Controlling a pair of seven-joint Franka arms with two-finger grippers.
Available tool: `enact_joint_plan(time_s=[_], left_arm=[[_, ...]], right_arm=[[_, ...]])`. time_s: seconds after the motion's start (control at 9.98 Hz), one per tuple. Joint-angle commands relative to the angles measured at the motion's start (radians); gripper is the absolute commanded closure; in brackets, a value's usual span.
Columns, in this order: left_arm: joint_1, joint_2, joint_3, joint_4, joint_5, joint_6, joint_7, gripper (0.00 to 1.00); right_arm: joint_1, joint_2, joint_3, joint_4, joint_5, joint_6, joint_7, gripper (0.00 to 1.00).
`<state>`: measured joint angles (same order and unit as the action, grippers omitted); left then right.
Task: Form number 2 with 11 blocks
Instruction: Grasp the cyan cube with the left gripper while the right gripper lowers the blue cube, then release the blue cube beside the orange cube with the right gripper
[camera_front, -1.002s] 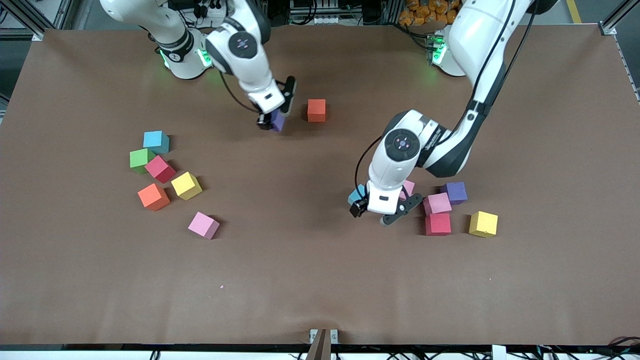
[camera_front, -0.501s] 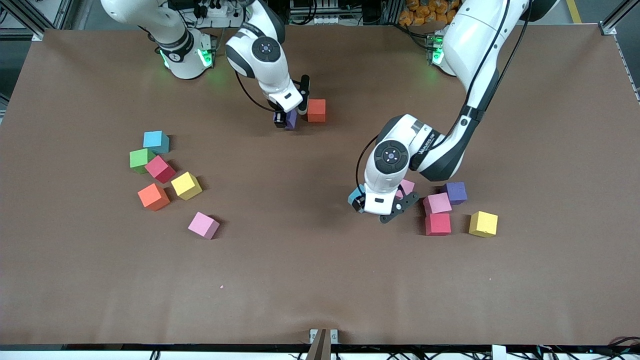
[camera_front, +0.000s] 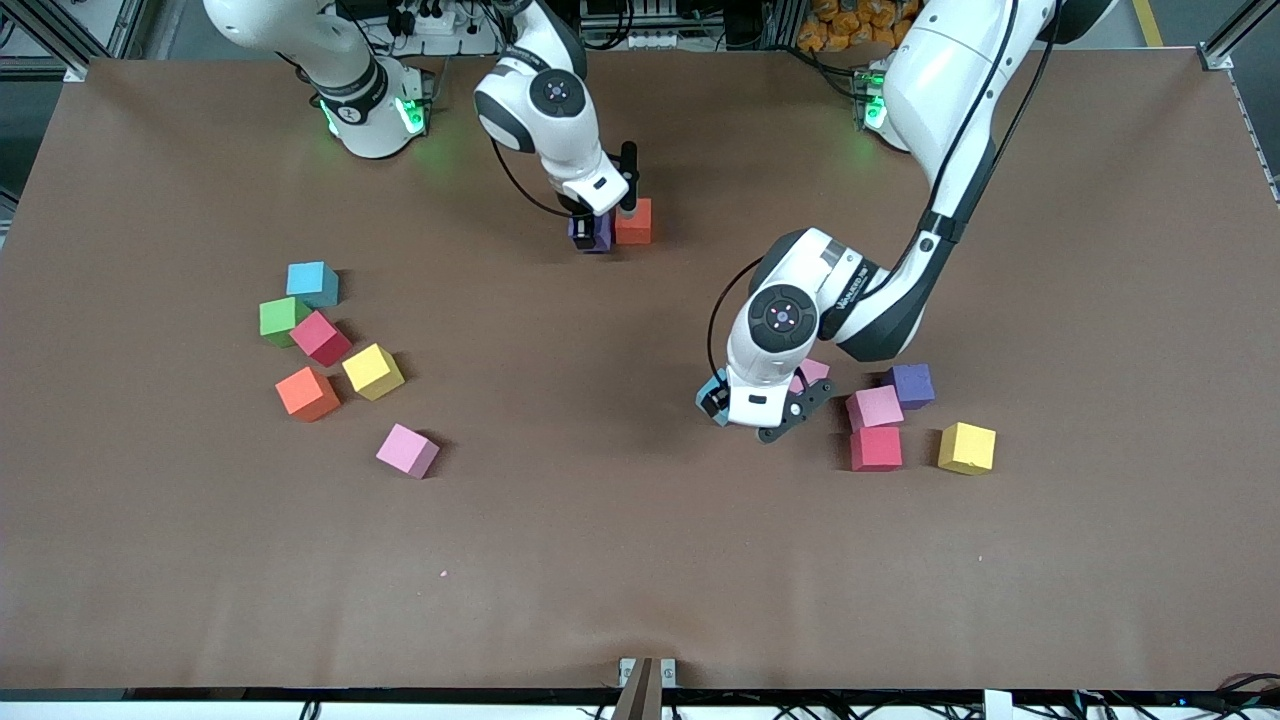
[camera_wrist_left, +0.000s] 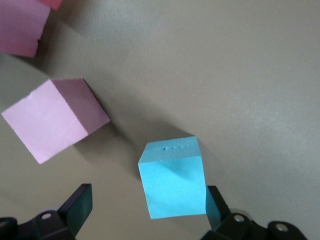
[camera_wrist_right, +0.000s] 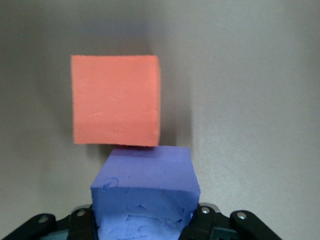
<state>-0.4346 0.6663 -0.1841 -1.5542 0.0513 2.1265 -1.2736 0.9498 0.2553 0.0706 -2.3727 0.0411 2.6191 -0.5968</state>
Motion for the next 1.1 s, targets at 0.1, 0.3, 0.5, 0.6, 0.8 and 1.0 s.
enact_joint_plan(time_s=[0.1,0.3,0.5,0.6,0.8,1.0], left_arm=[[-0.015,0.027,0.011,0.006,-0.028,0.024,-0.013,0.00],[-0.013,0.033,0.012,0.008,-0.033,0.039,-0.015,0.00],[-0.013,0.041,0.012,0.006,-0.031,0.066,-0.013,0.00],[-0.013,0.047,0.011,0.006,-0.033,0.087,-0.015,0.00],[-0.015,0.050,0.011,0.005,-0.053,0.115,-0.015,0.00],[-0.013,0.071,0.012,0.005,-0.051,0.116,-0.013,0.00]], right_arm=[[0.023,0.042,-0.006,0.030,0.013,-0.002,0.006,0.75],[0.023,0.053,-0.006,0.030,0.013,-0.002,0.009,0.75],[0.024,0.053,-0.005,0.029,0.013,-0.005,0.020,0.75],[0.032,0.053,-0.006,0.029,0.013,-0.010,0.029,0.75],[0.043,0.051,-0.006,0.029,0.014,-0.007,0.028,0.75],[0.049,0.055,-0.006,0.029,0.013,-0.014,0.049,0.75]])
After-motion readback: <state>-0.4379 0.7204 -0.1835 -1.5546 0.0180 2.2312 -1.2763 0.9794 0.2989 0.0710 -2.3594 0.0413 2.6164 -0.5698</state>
